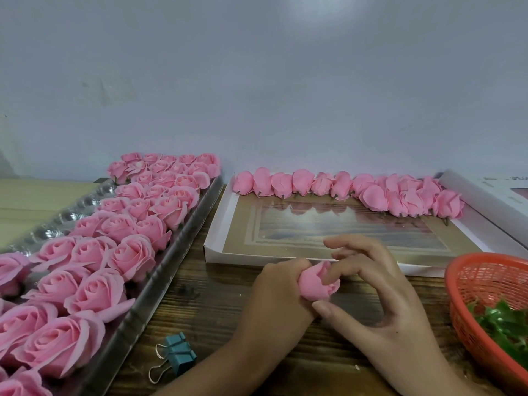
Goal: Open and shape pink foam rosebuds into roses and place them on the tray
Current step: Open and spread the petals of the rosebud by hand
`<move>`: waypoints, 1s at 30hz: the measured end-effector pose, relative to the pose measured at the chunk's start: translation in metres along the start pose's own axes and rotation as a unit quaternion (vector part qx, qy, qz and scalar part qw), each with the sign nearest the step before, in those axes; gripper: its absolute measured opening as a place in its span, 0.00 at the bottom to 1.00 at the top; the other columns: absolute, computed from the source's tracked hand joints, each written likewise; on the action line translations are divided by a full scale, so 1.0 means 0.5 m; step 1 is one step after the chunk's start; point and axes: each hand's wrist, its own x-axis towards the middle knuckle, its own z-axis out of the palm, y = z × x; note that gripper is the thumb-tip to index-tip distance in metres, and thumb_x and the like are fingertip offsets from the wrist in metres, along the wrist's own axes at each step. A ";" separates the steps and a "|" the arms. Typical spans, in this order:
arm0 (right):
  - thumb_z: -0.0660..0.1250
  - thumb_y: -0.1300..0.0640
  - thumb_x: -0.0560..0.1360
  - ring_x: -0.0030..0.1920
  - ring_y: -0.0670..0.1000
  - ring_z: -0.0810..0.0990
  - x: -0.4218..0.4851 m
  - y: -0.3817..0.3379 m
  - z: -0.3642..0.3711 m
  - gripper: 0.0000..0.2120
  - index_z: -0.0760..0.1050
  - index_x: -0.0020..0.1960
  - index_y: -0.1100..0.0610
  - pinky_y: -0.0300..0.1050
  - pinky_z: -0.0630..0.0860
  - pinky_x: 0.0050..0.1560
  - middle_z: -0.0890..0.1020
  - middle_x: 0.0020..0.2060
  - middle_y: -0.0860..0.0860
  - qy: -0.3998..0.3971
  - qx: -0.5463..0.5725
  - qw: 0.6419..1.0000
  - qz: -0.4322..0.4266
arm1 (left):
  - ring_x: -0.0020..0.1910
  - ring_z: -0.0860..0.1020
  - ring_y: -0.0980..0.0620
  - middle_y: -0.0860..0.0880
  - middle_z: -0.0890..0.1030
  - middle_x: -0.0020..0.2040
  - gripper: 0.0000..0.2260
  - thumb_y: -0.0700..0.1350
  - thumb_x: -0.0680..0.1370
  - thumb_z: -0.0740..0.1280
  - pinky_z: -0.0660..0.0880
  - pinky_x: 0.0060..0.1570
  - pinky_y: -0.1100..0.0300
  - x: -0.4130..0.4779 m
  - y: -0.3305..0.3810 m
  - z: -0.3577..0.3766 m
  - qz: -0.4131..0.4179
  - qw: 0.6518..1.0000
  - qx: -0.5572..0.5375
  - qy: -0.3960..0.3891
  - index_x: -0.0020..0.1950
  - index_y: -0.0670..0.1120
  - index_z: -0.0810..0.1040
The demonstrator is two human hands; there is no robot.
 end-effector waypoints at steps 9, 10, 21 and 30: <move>0.69 0.51 0.71 0.60 0.48 0.78 -0.003 -0.002 0.002 0.04 0.75 0.38 0.46 0.30 0.68 0.59 0.78 0.57 0.44 0.030 -0.018 0.999 0.009 | 0.40 0.77 0.54 0.52 0.80 0.42 0.09 0.54 0.75 0.64 0.73 0.39 0.59 -0.008 0.026 -0.002 -0.005 0.987 0.157 -0.045 0.43 0.50 0.73; 0.68 0.51 0.71 0.60 0.48 0.78 -0.002 -0.002 0.002 0.05 0.75 0.37 0.47 0.30 0.68 0.58 0.78 0.57 0.44 0.030 -0.020 0.999 0.007 | 0.41 0.77 0.54 0.52 0.80 0.44 0.09 0.54 0.76 0.64 0.74 0.41 0.60 -0.008 0.026 -0.001 -0.005 0.985 0.166 -0.053 0.46 0.49 0.74; 0.66 0.52 0.71 0.46 0.49 0.80 -0.002 0.005 0.005 0.10 0.72 0.33 0.55 0.35 0.72 0.46 0.79 0.39 0.48 0.032 0.007 0.998 0.049 | 0.42 0.77 0.54 0.53 0.81 0.45 0.16 0.61 0.77 0.58 0.72 0.43 0.61 -0.006 0.007 0.017 0.040 0.965 0.252 -0.068 0.51 0.50 0.76; 0.70 0.62 0.75 0.41 0.52 0.77 -0.011 0.026 0.004 0.06 0.74 0.43 0.56 0.47 0.74 0.41 0.78 0.39 0.49 -0.010 0.025 0.986 0.163 | 0.34 0.69 0.56 0.55 0.74 0.37 0.14 0.63 0.76 0.55 0.60 0.30 0.64 -0.008 0.007 0.013 0.032 0.963 0.266 -0.041 0.41 0.53 0.66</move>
